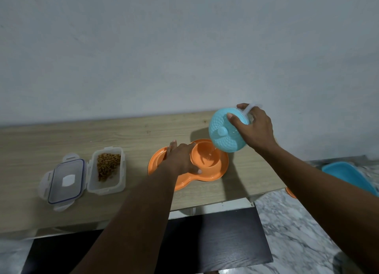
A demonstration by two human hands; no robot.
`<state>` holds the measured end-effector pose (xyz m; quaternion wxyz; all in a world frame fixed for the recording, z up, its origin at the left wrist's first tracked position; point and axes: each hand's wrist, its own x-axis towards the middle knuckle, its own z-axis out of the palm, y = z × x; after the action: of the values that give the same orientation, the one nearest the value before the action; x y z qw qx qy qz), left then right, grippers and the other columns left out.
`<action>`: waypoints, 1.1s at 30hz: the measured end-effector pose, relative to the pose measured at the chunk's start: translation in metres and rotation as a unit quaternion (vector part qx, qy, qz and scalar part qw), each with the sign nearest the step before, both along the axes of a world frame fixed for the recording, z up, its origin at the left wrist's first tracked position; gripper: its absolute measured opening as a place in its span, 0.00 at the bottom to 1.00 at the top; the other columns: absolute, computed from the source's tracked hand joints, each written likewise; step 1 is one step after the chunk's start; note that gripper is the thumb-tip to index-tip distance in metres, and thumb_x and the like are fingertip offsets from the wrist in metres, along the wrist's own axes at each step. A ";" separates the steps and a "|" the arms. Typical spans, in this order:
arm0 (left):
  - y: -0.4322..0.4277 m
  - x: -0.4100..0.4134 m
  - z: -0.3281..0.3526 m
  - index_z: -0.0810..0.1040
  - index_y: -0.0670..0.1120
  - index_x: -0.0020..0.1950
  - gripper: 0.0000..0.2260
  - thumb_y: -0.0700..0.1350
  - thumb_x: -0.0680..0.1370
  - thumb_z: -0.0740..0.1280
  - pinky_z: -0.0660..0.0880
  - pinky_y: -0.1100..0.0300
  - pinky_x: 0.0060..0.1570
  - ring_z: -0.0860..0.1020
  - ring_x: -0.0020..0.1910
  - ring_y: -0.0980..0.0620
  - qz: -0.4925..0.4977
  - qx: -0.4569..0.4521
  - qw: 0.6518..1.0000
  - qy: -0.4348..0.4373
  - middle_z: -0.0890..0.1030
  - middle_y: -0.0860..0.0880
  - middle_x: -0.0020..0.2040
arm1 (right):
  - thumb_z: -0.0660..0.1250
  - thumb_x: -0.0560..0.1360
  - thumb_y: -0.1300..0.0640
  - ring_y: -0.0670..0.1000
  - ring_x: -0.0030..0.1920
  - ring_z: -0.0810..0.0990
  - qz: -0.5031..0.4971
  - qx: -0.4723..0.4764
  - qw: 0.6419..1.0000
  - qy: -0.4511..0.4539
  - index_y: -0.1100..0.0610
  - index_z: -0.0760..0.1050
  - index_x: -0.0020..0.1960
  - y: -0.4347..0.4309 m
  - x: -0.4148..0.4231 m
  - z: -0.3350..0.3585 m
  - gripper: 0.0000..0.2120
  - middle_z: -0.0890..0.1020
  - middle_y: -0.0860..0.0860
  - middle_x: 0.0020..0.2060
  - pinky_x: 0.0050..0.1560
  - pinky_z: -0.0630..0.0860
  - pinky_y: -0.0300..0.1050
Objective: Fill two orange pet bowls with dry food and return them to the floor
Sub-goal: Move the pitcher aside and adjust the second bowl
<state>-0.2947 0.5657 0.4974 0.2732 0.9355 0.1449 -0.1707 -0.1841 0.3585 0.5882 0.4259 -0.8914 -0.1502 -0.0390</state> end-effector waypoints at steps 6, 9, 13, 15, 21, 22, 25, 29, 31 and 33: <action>0.000 0.001 0.001 0.54 0.56 0.81 0.50 0.59 0.66 0.79 0.39 0.38 0.76 0.42 0.81 0.37 -0.001 0.005 1.000 0.005 0.62 0.46 0.79 | 0.67 0.69 0.29 0.48 0.60 0.77 -0.001 -0.004 1.000 -0.028 0.49 0.77 0.63 0.002 0.004 0.010 0.31 0.80 0.45 0.59 0.56 0.77 0.50; -0.001 0.000 0.002 0.54 0.56 0.81 0.50 0.59 0.67 0.79 0.40 0.38 0.76 0.43 0.81 0.36 -0.003 0.010 1.000 0.005 0.63 0.45 0.79 | 0.67 0.69 0.30 0.45 0.57 0.76 -0.003 -0.004 0.999 -0.032 0.49 0.77 0.63 0.003 0.005 0.014 0.31 0.80 0.45 0.58 0.56 0.77 0.51; -0.002 0.000 0.004 0.53 0.57 0.81 0.50 0.59 0.67 0.78 0.39 0.38 0.77 0.42 0.81 0.37 -0.004 0.010 1.000 0.006 0.63 0.45 0.79 | 0.67 0.69 0.30 0.46 0.57 0.76 -0.004 -0.008 0.999 -0.037 0.49 0.77 0.63 0.003 0.007 0.020 0.31 0.80 0.45 0.59 0.58 0.77 0.53; -0.002 -0.001 0.005 0.53 0.57 0.81 0.50 0.59 0.67 0.78 0.39 0.38 0.76 0.42 0.81 0.37 -0.002 0.008 1.000 0.006 0.62 0.46 0.79 | 0.67 0.70 0.30 0.46 0.57 0.76 -0.006 -0.010 0.999 -0.041 0.49 0.77 0.63 0.004 0.007 0.024 0.30 0.80 0.45 0.58 0.58 0.77 0.53; -0.001 0.000 0.005 0.53 0.57 0.81 0.50 0.60 0.67 0.78 0.40 0.38 0.77 0.42 0.81 0.37 -0.004 0.013 1.000 0.013 0.62 0.46 0.79 | 0.69 0.71 0.32 0.43 0.55 0.74 -0.003 -0.007 0.999 -0.050 0.50 0.77 0.64 0.003 0.010 0.034 0.28 0.79 0.45 0.58 0.56 0.75 0.47; -0.001 0.001 0.004 0.52 0.57 0.81 0.50 0.60 0.67 0.78 0.39 0.38 0.77 0.42 0.81 0.37 -0.004 0.011 1.000 0.014 0.61 0.46 0.80 | 0.69 0.71 0.33 0.43 0.55 0.74 -0.002 -0.006 0.999 -0.052 0.50 0.77 0.64 0.003 0.011 0.035 0.28 0.80 0.45 0.59 0.55 0.74 0.46; -0.002 0.000 0.006 0.53 0.57 0.81 0.50 0.60 0.67 0.78 0.40 0.37 0.77 0.42 0.81 0.37 -0.006 0.013 1.000 0.015 0.62 0.46 0.79 | 0.69 0.72 0.33 0.44 0.55 0.74 -0.001 -0.006 0.998 -0.056 0.50 0.77 0.64 0.004 0.012 0.038 0.28 0.80 0.46 0.60 0.54 0.74 0.46; -0.002 0.000 0.007 0.53 0.56 0.81 0.50 0.60 0.67 0.78 0.41 0.37 0.76 0.44 0.81 0.36 -0.009 0.018 1.000 0.014 0.62 0.45 0.79 | 0.68 0.71 0.32 0.46 0.57 0.75 -0.003 -0.010 0.998 -0.055 0.49 0.77 0.64 0.005 0.012 0.040 0.29 0.80 0.47 0.60 0.57 0.76 0.50; -0.002 -0.001 0.008 0.53 0.56 0.81 0.50 0.60 0.67 0.78 0.41 0.36 0.77 0.43 0.81 0.36 -0.009 0.016 1.000 0.014 0.62 0.45 0.79 | 0.68 0.71 0.32 0.45 0.57 0.75 -0.003 -0.011 0.998 -0.057 0.49 0.77 0.64 0.005 0.011 0.042 0.29 0.80 0.47 0.60 0.58 0.77 0.51; -0.002 -0.001 0.009 0.53 0.56 0.81 0.50 0.60 0.67 0.78 0.41 0.37 0.77 0.43 0.81 0.36 -0.009 0.016 1.000 0.016 0.61 0.45 0.80 | 0.68 0.71 0.32 0.45 0.57 0.74 -0.004 -0.009 0.998 -0.058 0.50 0.77 0.64 0.006 0.010 0.044 0.29 0.80 0.47 0.60 0.58 0.77 0.51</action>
<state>-0.2955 0.5634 0.5063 0.2546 0.9381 0.1437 -0.1858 -0.1737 0.3642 0.6326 0.4081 -0.8921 -0.1713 -0.0908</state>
